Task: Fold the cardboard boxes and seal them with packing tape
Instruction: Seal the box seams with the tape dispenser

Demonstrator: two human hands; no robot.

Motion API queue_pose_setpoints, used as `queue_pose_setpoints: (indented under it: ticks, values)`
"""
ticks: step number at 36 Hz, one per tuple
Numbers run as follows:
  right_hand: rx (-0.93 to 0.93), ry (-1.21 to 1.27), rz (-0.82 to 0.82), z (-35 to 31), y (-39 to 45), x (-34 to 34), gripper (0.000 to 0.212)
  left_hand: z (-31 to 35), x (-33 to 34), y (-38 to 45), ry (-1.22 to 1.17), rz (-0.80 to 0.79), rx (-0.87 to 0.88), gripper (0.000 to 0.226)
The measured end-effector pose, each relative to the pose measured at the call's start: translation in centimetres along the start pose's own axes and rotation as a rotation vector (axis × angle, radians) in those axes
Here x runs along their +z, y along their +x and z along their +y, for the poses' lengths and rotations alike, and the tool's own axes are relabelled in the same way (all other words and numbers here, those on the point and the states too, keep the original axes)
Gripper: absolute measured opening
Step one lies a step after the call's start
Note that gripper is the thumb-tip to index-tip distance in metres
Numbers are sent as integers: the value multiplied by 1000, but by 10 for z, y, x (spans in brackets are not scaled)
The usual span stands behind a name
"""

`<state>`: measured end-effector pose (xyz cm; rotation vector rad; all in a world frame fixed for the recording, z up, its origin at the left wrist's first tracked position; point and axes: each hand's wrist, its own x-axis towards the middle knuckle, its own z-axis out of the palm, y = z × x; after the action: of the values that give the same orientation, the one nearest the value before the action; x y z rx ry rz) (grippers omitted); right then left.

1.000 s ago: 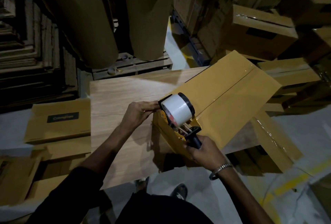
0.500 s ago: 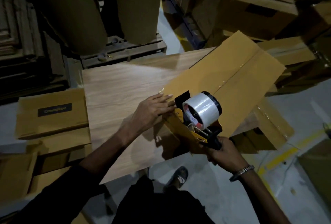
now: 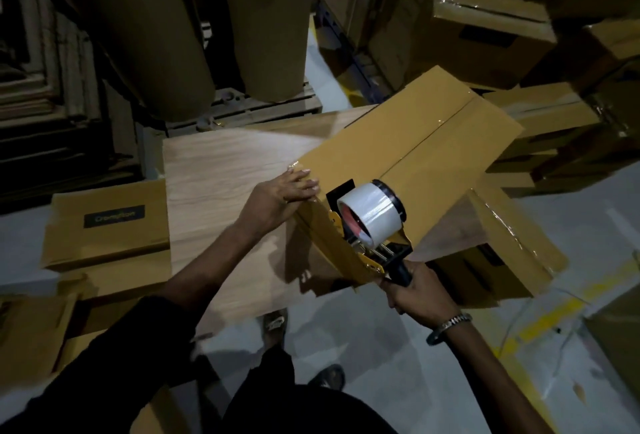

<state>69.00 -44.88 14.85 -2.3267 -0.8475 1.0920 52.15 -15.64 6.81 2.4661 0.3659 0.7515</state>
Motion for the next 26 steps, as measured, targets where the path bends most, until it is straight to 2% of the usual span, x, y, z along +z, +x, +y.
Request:
queue_pose_setpoints:
  ticks: [3, 6, 7, 12, 18, 20, 24, 26]
  values:
    - [-10, 96, -10, 4, 2, 4, 18, 18, -8, 3, 98, -92, 9, 32]
    - [-18, 160, -12, 4, 5, 5, 7, 37, -1, -1, 187, -186, 180, 27]
    - [-18, 179, -18, 6, 6, 5, 4, 44, 4, -4, 182, -196, 187, 28]
    - [-18, 222, -38, 12, 8, 6, 3, 59, 11, -14, 34, -146, 47, 34]
    - [-41, 224, -73, 14, 10, 3, 5, 58, 15, -13, -122, -131, -31, 18]
    - [-40, 234, -96, 17, 11, 1, 6, 54, 14, -13, -192, -129, -90, 20]
    - [-51, 247, -119, 20, 15, 0, 5, 51, 15, -13, -186, -119, -136, 22]
    - [-65, 246, -110, 20, 14, 0, 4, 53, 20, -13, -144, -71, -227, 21]
